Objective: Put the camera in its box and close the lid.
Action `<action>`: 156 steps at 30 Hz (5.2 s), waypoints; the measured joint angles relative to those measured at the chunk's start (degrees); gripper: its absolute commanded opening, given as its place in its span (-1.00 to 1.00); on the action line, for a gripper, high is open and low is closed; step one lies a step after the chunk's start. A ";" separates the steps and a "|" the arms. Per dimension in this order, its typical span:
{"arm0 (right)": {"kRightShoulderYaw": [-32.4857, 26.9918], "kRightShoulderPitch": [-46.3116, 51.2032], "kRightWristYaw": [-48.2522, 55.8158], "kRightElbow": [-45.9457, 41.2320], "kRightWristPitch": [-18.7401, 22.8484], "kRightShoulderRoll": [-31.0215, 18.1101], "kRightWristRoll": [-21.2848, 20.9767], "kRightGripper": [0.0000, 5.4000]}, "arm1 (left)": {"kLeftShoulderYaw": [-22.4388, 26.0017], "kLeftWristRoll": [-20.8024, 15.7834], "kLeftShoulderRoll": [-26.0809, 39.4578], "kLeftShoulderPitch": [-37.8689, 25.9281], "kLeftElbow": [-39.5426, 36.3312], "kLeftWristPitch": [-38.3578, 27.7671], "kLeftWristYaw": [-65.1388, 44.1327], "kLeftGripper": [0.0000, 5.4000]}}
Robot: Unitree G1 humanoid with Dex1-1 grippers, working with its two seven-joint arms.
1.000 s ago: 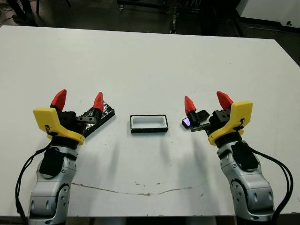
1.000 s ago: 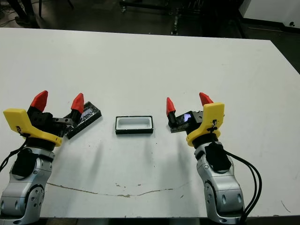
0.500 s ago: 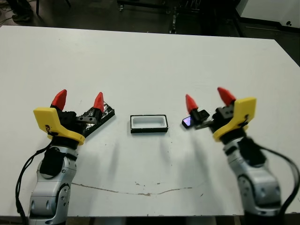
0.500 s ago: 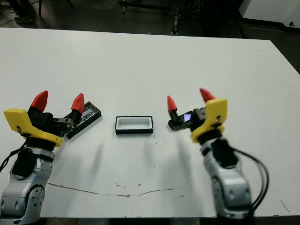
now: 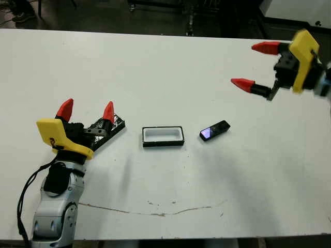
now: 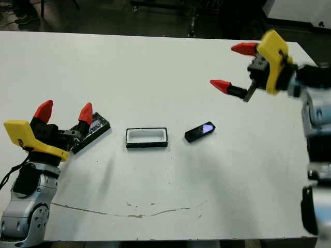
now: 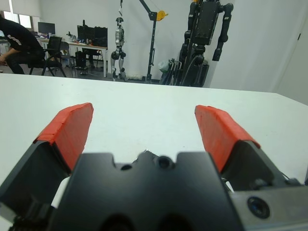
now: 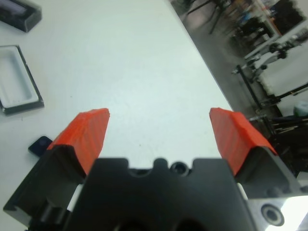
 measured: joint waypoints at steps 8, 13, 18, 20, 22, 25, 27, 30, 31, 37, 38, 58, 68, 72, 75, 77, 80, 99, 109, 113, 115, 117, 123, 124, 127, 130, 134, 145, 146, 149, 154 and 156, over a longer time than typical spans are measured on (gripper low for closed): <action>11.06 -11.71 11.31 12.84 -9.74 0.91 -11.47 1.00 | -0.09 0.30 -0.01 0.10 -0.09 0.00 0.44 1.00; 14.62 -16.34 15.27 19.23 -17.51 3.75 -15.68 1.00 | -0.35 0.55 -0.02 0.09 -0.16 0.01 0.59 1.00; 18.59 -18.92 18.75 22.42 -25.10 6.28 -20.19 1.00 | -0.56 1.15 -0.04 0.09 -0.09 -0.03 0.59 1.00; 20.48 -19.68 19.68 22.77 -27.62 6.88 -22.32 1.00 | -0.68 1.29 -0.05 0.09 -0.04 -0.04 0.59 1.00; 21.43 -20.20 20.51 22.90 -28.37 7.77 -23.42 1.00 | -0.74 1.39 -0.11 0.09 -0.02 -0.04 0.63 1.00; 22.51 -20.22 21.26 22.77 -29.82 9.01 -24.40 1.00 | -0.97 1.45 -0.30 0.09 -0.01 -0.04 0.75 1.00; 23.33 -20.22 21.60 22.39 -31.55 9.84 -25.26 1.00 | -0.98 1.45 -0.36 0.09 0.00 -0.04 0.87 1.00; 24.11 -20.20 21.73 21.72 -32.48 10.49 -26.19 1.00 | -1.00 1.46 -0.47 0.08 0.00 -0.04 1.04 1.00; 24.34 -20.19 21.73 21.54 -32.49 10.56 -26.68 1.00 | -0.99 1.46 -0.47 0.08 0.00 -0.04 1.13 1.00; 25.39 -19.98 21.70 21.34 -33.29 10.77 -28.79 1.00 | -0.95 1.43 -0.47 0.07 -0.01 0.00 1.20 1.00; 25.42 -19.94 21.70 21.55 -33.29 10.85 -28.87 1.00 | -0.95 1.43 -0.47 0.06 -0.01 0.03 1.20 1.00; 26.45 -17.53 20.56 27.22 -35.33 12.55 -31.01 1.00 | -1.06 1.54 -0.55 0.03 -0.01 0.06 1.58 1.00; 26.75 -17.05 19.77 27.48 -34.72 12.58 -32.18 1.00 | -1.06 1.57 -0.83 0.08 -0.01 0.05 1.59 1.00; 26.76 -16.26 19.11 27.79 -34.49 12.58 -32.54 1.00 | -1.05 1.57 -0.83 0.11 -0.01 0.04 1.58 1.00; 26.81 -15.75 18.05 28.04 -34.44 12.58 -33.38 1.00 | -1.05 1.65 -0.83 0.12 -0.01 -0.07 1.57 1.00; 26.82 -15.72 17.35 28.31 -34.43 12.57 -33.77 1.00 | -1.06 1.92 -0.83 0.12 0.00 -0.12 1.57 1.00; 26.82 -15.71 16.05 28.69 -34.43 12.57 -34.55 1.00 | -1.04 2.12 -0.83 0.13 0.02 -0.13 1.55 1.00; 27.22 -15.63 13.20 35.06 -32.76 13.35 -37.06 1.00 | -1.07 2.31 -1.11 0.26 0.06 -0.12 1.60 1.00; 27.14 -16.02 12.62 37.98 -34.82 14.75 -37.59 1.00 | -1.31 2.68 -1.71 0.29 0.02 -0.04 2.02 1.00; 26.81 -16.06 11.95 39.18 -36.55 15.18 -37.58 1.00 | -1.32 2.69 -1.79 0.29 0.09 -0.12 1.97 1.00; 26.55 -16.06 11.42 39.61 -37.07 15.26 -37.55 1.00 | -1.32 2.77 -1.80 0.30 0.18 -0.14 1.98 1.00; 26.47 -16.06 10.87 39.91 -37.16 15.31 -37.60 1.00 | -1.33 3.08 -1.83 0.30 0.21 -0.14 2.00 1.00; 26.26 -16.06 10.15 41.13 -38.53 15.72 -37.58 1.00 | -1.34 3.50 -1.92 0.30 0.20 -0.14 2.01 1.00; 26.24 -16.06 9.79 41.26 -38.78 15.81 -37.58 1.00 | -1.34 3.50 -1.93 0.30 0.20 -0.14 2.01 1.00; 26.18 -16.06 9.06 41.53 -39.09 16.12 -37.58 1.00 | -1.36 3.53 -1.96 0.30 0.20 -0.13 2.02 1.00; 26.12 -16.06 9.05 41.98 -38.93 16.64 -37.56 1.00 | -1.40 3.51 -2.07 0.29 0.20 -0.13 2.02 1.00; 26.24 -16.09 8.63 42.39 -40.17 16.70 -37.74 1.00 | -1.53 3.52 -2.20 0.29 0.20 -0.13 2.06 1.00; 26.02 -16.45 8.46 43.90 -40.95 17.03 -37.78 0.79 | -2.05 3.69 -2.31 0.30 0.20 -0.13 2.76 1.00; 26.01 -16.44 8.45 43.98 -41.01 17.04 -37.78 0.72 | -2.10 3.72 -2.31 0.30 0.18 -0.12 2.91 1.00; 25.91 -16.41 8.42 44.15 -41.21 17.12 -37.78 0.56 | -2.18 3.84 -2.31 0.30 0.12 -0.10 3.13 1.00; 25.82 -16.35 7.47 44.36 -41.12 17.42 -37.81 0.24 | -2.26 4.31 -2.31 0.30 0.11 -0.10 3.18 1.00; 25.80 -16.34 7.40 44.37 -40.69 17.61 -37.81 0.10 | -2.28 4.39 -2.31 0.29 0.06 -0.10 3.34 1.00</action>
